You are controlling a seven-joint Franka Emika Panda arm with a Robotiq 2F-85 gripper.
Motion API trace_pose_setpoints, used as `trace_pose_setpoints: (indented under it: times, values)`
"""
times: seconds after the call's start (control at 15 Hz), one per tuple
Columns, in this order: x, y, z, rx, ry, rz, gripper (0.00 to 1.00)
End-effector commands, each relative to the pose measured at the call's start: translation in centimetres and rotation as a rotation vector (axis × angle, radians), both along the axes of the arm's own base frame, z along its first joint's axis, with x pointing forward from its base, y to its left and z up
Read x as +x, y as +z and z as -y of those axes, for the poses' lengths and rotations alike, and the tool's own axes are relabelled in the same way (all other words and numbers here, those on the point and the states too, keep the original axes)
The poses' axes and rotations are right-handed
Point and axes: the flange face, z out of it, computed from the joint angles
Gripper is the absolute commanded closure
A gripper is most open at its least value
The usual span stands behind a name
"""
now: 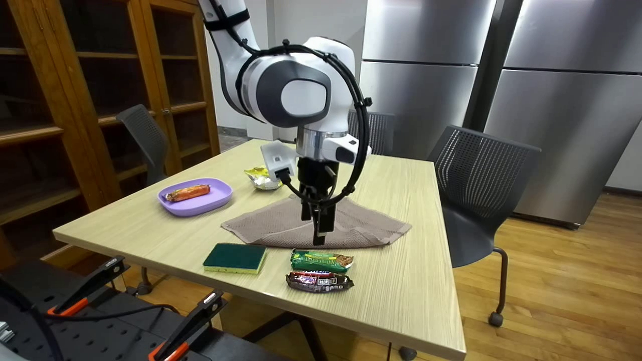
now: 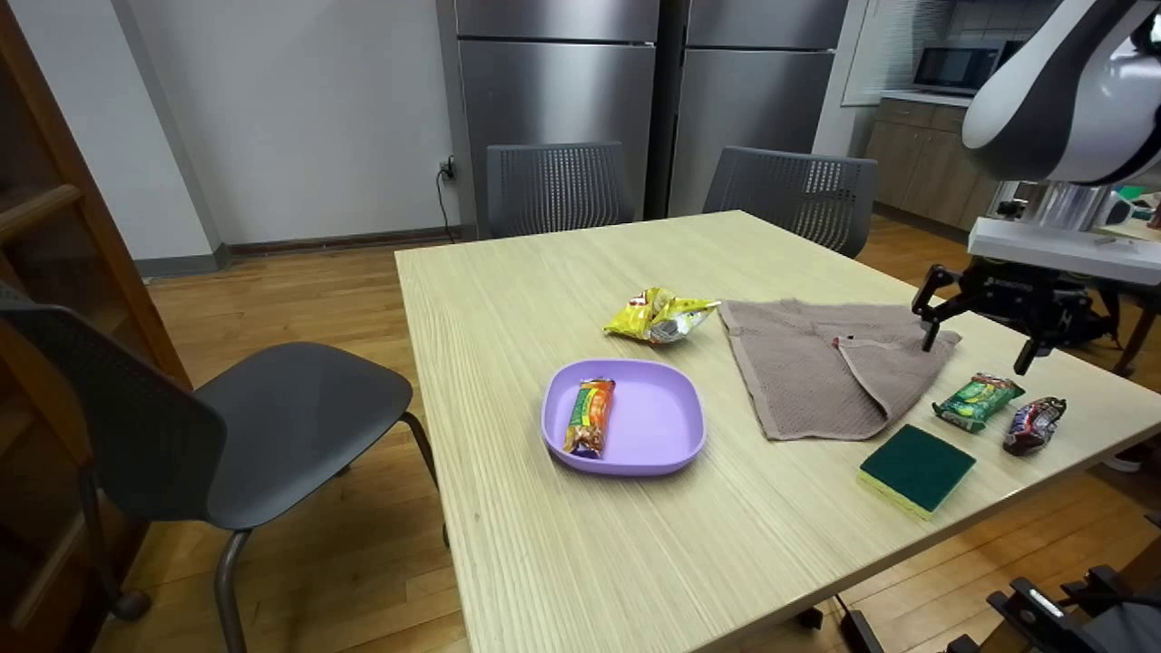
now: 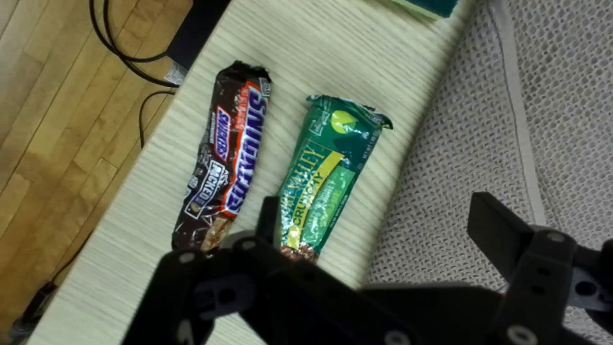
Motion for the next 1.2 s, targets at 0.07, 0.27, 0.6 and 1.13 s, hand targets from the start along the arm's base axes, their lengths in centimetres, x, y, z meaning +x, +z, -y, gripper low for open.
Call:
trace_pose_setpoints:
  times: [0.07, 0.27, 0.6, 1.13]
  values:
    - [-0.5, -0.8, 0.8, -0.014, -0.071, -0.001, 0.00]
    - [-0.7, -1.6, 1.0, -0.020, -0.095, 0.001, 0.00]
    - [-1.0, -2.8, 1.1, -0.029, -0.124, 0.000, 0.00]
    - [-1.3, -3.6, 1.5, -0.025, -0.155, -0.008, 0.00]
